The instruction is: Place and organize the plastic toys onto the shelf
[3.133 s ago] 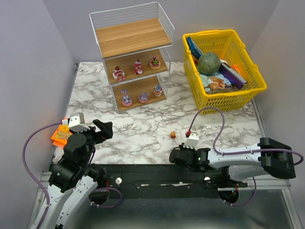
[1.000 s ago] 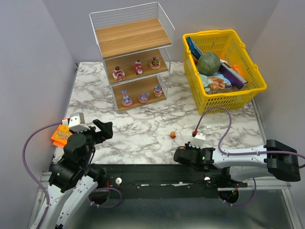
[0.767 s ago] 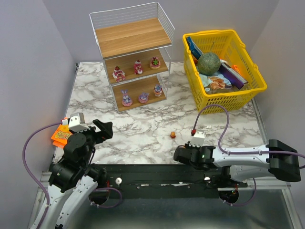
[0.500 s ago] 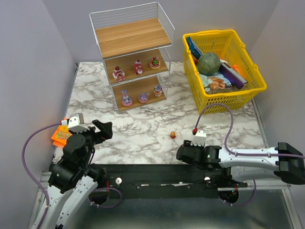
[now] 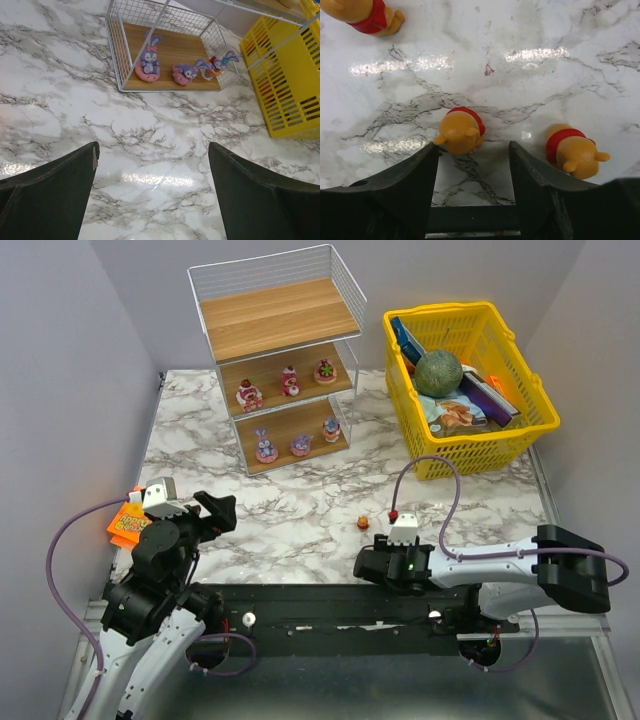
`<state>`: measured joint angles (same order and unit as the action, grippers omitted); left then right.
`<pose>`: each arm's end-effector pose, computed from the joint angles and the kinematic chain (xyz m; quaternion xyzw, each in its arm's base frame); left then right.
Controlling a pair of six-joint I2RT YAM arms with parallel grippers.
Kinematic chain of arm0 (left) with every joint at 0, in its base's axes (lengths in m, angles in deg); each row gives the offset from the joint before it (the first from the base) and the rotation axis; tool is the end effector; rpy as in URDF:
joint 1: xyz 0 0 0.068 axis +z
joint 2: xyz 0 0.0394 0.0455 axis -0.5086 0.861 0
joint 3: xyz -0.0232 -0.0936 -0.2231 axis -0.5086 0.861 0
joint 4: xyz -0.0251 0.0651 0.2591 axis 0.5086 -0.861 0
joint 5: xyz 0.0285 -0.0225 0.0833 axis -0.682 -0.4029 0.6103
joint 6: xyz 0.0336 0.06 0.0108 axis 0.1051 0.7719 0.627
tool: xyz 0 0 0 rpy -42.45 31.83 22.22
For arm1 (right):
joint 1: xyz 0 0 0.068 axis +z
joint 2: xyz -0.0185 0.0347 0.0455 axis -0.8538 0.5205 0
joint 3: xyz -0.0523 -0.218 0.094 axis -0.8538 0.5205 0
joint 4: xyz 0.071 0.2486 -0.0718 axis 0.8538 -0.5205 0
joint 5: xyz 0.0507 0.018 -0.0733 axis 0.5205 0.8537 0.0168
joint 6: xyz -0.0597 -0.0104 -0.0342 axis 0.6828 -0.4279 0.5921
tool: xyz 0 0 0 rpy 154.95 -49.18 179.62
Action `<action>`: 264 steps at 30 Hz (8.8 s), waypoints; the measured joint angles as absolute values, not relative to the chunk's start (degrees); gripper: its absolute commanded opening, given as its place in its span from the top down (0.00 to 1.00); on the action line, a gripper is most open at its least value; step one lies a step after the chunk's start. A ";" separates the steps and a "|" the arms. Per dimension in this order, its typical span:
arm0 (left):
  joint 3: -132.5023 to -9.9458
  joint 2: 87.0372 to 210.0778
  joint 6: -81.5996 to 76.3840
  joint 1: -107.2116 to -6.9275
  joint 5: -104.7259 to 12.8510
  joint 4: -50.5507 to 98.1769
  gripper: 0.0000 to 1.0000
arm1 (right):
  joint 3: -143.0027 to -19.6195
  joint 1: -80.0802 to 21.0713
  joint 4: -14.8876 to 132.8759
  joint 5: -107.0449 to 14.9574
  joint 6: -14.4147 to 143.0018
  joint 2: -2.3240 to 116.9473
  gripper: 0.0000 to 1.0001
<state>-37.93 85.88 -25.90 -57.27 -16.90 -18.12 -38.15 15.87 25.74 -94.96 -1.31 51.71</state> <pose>0.1127 -0.0342 0.2998 -0.1662 0.7635 -0.1892 0.5946 0.0931 0.1957 0.0975 0.0234 0.9302 0.0030 0.3662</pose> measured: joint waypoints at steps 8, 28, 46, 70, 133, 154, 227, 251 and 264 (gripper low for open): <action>-37.91 85.88 -25.70 -57.27 -17.40 -17.93 0.01 | -38.45 15.87 28.50 -98.00 -1.66 53.94 0.46; -37.88 85.90 -25.51 -57.27 -17.64 -17.34 0.01 | -38.41 15.74 30.75 -103.16 -3.87 56.61 0.58; -37.86 85.90 -25.51 -57.27 -17.71 -17.34 0.01 | -42.36 15.10 24.96 -103.62 1.11 51.06 0.99; -37.82 86.01 -25.27 -57.27 -17.84 -17.34 0.01 | -128.68 -7.30 27.86 -84.51 59.29 74.16 0.99; -37.80 86.19 -25.09 -57.27 -17.82 -17.25 0.01 | -142.67 -16.94 38.27 -74.77 68.78 91.89 0.82; -37.80 86.19 -25.09 -57.27 -17.82 -17.25 0.01 | -142.45 -18.23 39.67 -72.69 67.62 92.78 0.83; -37.80 86.80 -25.09 -57.27 -17.80 -17.32 0.01 | -140.57 -18.99 40.52 -71.62 73.48 92.04 0.32; -37.80 86.36 -25.09 -57.27 -17.78 -17.34 0.01 | -105.29 -18.95 43.84 -63.25 66.86 56.70 0.24; -37.67 86.39 -24.09 -57.27 -19.70 -16.88 0.01 | -55.22 -13.90 47.56 -62.96 55.38 33.05 0.18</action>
